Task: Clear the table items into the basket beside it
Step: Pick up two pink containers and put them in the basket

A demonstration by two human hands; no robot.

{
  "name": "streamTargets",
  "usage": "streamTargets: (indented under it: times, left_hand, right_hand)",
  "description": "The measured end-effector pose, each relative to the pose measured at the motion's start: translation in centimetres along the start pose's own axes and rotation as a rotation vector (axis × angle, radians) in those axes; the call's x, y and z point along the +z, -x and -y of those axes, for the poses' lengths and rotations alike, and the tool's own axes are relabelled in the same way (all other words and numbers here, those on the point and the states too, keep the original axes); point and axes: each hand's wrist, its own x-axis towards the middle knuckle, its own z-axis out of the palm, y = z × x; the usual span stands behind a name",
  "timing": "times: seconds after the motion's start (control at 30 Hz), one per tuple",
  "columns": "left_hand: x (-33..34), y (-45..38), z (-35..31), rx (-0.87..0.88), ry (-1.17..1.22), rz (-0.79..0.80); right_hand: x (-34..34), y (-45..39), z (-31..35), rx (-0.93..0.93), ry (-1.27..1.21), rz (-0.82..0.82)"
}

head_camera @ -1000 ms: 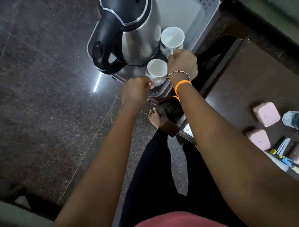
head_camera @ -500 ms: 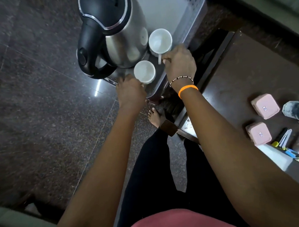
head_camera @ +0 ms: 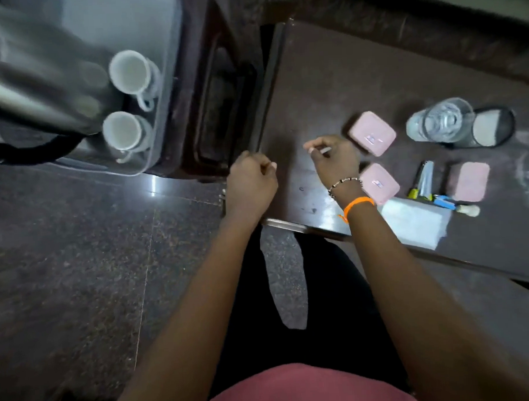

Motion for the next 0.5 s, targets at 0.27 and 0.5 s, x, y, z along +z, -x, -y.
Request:
streamTargets:
  times: [0.27, 0.5]
  left_hand:
    - [13.9, -0.4, -4.4, -0.314, 0.167, 0.390]
    - [21.9, -1.3, -5.6, -0.609, 0.302, 0.499]
  right_hand:
    - [-6.8, -2.5, -13.6, 0.246, -0.032, -0.127]
    - [-7.4, -4.1, -19.2, 0.346, -0.067, 0.080]
